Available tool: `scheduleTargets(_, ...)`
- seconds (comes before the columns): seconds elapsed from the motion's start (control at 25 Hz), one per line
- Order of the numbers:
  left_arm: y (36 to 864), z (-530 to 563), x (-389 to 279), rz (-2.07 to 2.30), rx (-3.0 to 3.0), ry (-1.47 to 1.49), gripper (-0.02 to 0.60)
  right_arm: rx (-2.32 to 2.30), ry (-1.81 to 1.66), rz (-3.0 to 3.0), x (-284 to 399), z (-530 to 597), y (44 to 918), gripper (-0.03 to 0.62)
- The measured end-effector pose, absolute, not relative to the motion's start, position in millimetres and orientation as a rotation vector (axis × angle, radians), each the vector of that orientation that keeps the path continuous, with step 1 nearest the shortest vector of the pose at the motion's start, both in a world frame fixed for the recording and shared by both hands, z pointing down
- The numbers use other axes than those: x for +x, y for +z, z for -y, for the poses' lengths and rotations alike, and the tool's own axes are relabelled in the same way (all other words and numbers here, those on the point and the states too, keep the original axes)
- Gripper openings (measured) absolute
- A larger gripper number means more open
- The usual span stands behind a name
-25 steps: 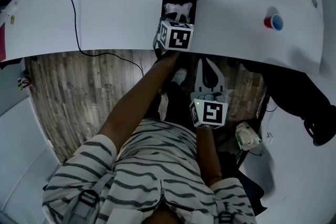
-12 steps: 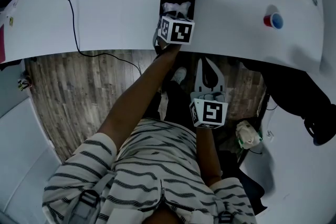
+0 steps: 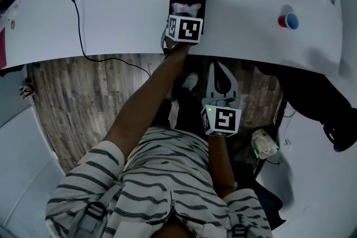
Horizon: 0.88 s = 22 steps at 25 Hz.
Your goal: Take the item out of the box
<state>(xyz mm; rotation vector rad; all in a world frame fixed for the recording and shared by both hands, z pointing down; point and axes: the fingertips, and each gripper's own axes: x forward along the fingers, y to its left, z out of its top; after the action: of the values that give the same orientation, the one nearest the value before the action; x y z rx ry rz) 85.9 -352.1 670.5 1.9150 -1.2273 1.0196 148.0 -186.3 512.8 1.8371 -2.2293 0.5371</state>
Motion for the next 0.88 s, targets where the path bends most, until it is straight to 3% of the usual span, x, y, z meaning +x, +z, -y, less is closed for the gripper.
scheduleTargets(0.88,617,343,80,1.285,2.035,0.877,0.026,1.878,0.497,2.235,146,174,488,0.018)
